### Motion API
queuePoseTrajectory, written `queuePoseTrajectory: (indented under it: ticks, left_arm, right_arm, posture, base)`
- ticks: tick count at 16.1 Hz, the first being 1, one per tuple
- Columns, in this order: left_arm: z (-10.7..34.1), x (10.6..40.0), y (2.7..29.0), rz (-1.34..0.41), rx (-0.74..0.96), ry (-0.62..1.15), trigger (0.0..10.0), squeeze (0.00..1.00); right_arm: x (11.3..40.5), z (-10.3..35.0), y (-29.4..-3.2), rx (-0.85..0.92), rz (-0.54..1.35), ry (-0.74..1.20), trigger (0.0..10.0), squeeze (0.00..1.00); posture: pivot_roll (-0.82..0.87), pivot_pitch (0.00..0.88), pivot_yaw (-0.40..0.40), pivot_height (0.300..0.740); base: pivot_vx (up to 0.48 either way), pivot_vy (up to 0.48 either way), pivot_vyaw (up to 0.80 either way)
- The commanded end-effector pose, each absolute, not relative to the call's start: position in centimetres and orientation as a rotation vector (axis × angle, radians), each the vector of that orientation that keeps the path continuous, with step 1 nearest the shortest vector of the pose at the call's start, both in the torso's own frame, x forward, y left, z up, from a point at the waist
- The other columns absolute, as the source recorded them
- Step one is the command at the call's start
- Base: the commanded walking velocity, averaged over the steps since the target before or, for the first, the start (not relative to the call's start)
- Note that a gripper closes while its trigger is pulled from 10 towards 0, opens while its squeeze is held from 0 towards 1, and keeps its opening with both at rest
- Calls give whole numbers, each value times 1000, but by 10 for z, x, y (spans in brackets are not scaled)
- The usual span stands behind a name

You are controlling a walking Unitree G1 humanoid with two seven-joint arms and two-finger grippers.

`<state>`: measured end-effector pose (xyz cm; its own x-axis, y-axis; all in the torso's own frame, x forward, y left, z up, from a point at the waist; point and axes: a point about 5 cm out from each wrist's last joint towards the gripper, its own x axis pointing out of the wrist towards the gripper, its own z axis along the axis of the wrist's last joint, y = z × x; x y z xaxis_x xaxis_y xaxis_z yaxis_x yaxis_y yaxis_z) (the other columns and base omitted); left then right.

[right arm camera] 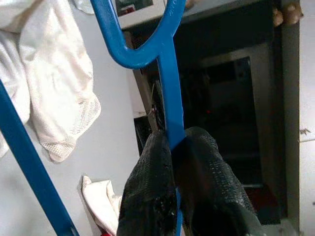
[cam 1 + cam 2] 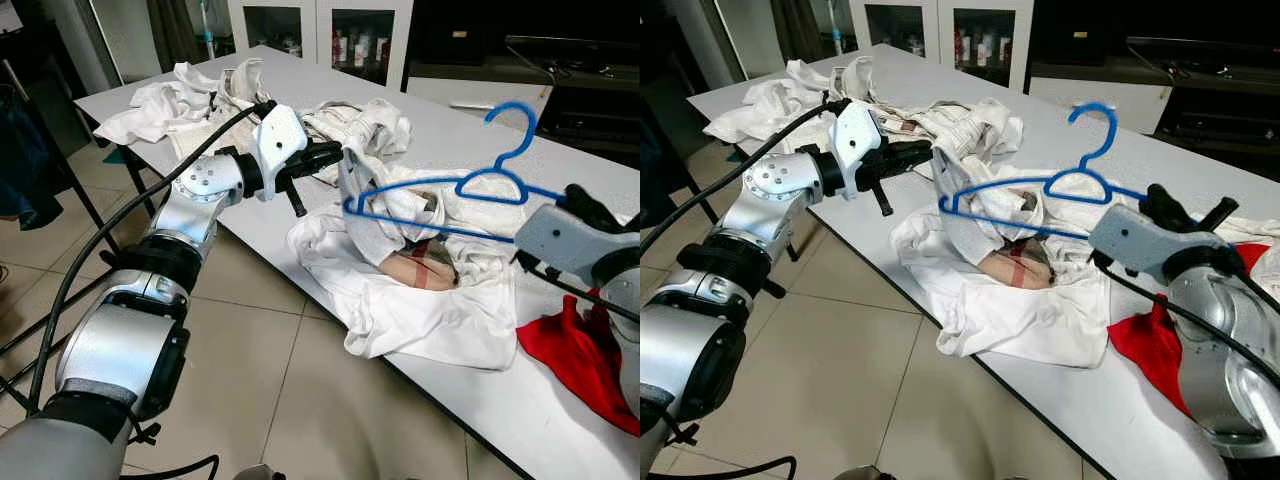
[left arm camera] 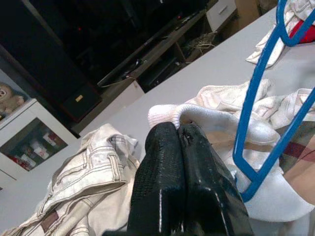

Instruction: Hang hanger

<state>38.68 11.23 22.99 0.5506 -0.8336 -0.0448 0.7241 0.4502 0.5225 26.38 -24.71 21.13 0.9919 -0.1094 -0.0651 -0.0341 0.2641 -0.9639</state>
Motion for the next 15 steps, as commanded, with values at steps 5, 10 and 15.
queuePoseTrajectory:
  ticks: [5, 10, 15]
  left_arm:
    - [229, 384, 109, -970, 510, -260, 10000, 0]
    - [230, 384, 111, -967, 511, -260, 10000, 0]
    - [229, 384, 111, -966, 508, -259, 10000, 0]
  right_arm:
    - [271, 209, -231, -1269, -98, 131, 10000, 0]
    - [266, 207, -252, -1289, -171, 222, 10000, 0]
    - [265, 208, -256, -1296, -197, 237, 10000, 0]
  posture:
    - [-62, 0, 49, 723]
    - [-65, 0, 51, 723]
    - [-68, 0, 50, 723]
  base:
    - [0, 0, 0]
    - [0, 0, 0]
    - [0, 0, 0]
